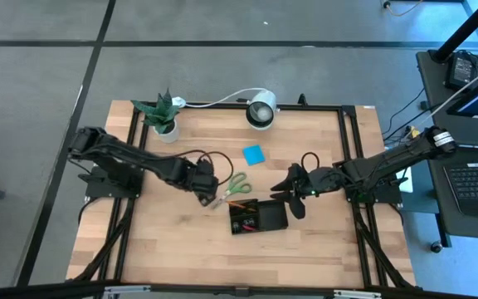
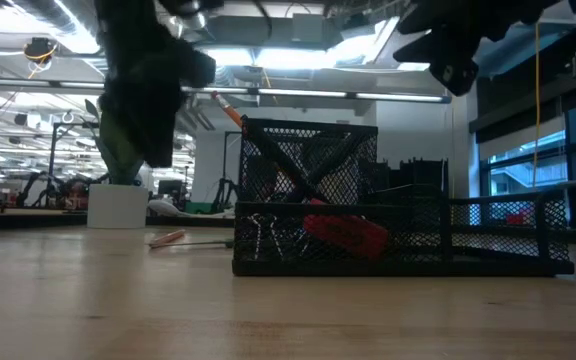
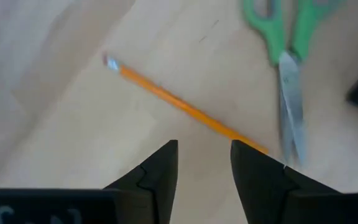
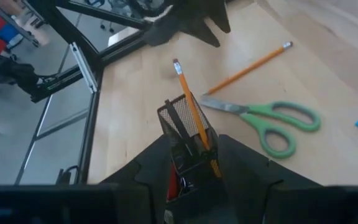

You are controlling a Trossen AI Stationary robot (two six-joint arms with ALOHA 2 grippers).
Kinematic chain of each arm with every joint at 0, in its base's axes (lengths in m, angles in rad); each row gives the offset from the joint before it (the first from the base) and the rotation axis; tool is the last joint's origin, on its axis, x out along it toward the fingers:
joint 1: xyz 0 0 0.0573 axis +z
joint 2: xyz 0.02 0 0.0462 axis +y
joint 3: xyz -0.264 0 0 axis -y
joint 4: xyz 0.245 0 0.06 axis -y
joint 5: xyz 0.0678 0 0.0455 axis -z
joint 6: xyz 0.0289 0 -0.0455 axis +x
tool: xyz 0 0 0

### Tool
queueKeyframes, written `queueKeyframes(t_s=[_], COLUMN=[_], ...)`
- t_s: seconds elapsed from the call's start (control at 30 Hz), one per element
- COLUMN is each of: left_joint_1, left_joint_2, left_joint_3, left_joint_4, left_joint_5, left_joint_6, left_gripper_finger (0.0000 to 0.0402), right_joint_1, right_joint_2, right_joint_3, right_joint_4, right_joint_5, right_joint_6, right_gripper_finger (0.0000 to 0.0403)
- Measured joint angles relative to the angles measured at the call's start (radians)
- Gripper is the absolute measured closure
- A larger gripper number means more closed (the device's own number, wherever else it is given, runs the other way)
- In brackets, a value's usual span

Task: Pick and place office supplies into organizer
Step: Put the pencil into the desk organizer

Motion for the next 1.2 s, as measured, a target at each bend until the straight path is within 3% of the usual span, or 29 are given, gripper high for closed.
queueKeyframes(t_s=[0.13,0.27,0.53,0.77,1.2], left_joint_1=[0.016,0.005,-0.046,-0.077,-0.103], left_joint_2=[0.054,0.097,0.165,0.176,0.265], left_joint_3=[0.0,0.0,0.0,0.0,0.0], left_joint_4=[0.02,0.051,0.171,0.134,0.148], left_joint_5=[0.11,0.118,0.102,0.044,0.044], left_joint_6=[-0.209,-0.31,-0.405,-0.492,-0.591], left_gripper_finger=[0.0262,0.0262,0.0262,0.0262,0.0262], right_joint_1=[0.0,-0.001,-0.001,-0.001,-0.001], right_joint_2=[0.0,0.0,0.0,0.0,0.0], right_joint_3=[-0.002,-0.002,-0.002,-0.002,-0.002], right_joint_4=[0.003,0.008,0.01,0.01,0.015], right_joint_5=[0.0,0.0,0.0,0.0,0.0], right_joint_6=[-0.001,-0.006,-0.032,-0.035,-0.035], right_gripper_finger=[0.0268,0.0268,0.0268,0.0268,0.0268])
